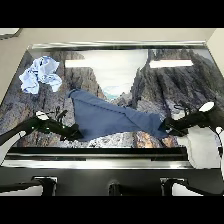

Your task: Fold the shirts.

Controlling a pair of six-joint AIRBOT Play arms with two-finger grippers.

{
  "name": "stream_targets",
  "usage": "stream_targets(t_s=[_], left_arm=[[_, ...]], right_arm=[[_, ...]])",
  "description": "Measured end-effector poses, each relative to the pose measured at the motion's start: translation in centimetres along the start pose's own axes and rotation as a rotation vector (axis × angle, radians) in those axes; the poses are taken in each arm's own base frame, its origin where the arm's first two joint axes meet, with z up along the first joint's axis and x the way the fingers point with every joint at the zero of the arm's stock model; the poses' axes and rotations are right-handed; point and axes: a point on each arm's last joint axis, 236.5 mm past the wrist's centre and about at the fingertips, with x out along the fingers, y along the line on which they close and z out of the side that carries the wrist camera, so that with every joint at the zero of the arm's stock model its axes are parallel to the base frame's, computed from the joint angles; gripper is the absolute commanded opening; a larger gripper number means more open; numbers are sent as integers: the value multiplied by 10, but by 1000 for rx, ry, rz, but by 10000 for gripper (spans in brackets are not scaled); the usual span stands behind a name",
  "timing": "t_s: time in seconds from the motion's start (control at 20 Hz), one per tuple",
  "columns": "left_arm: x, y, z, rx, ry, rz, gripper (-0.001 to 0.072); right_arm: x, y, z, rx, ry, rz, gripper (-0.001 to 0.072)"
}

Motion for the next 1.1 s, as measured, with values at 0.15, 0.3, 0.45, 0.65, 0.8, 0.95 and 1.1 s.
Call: stream_targets(t_s=[0.15, 0.3, 0.45, 0.65, 0.8, 0.95, 1.1], left_arm=[[1, -2, 10, -3, -47, 5, 26], [-4, -5, 18, 12, -97, 15, 25], [-31, -12, 38, 93, -204, 56, 25], [-97, -60, 61, 227, -370, 28, 24], [-177, -122, 69, 397, -552, -4, 24], [-323, -220, 50, 627, -923, -61, 25], [-479, -301, -36, 813, -1356, -121, 24]], right_arm=[[18, 4, 3, -30, 28, 5, 468], [34, 13, 14, -76, 9, -11, 43], [27, 25, 26, -113, -33, -14, 39], [-28, 62, 52, -210, -202, -4, 39], [-119, 111, 77, -333, -476, -14, 39], [-276, 186, 82, -487, -951, -24, 40], [-443, 259, 13, -620, -1455, -5, 40]])
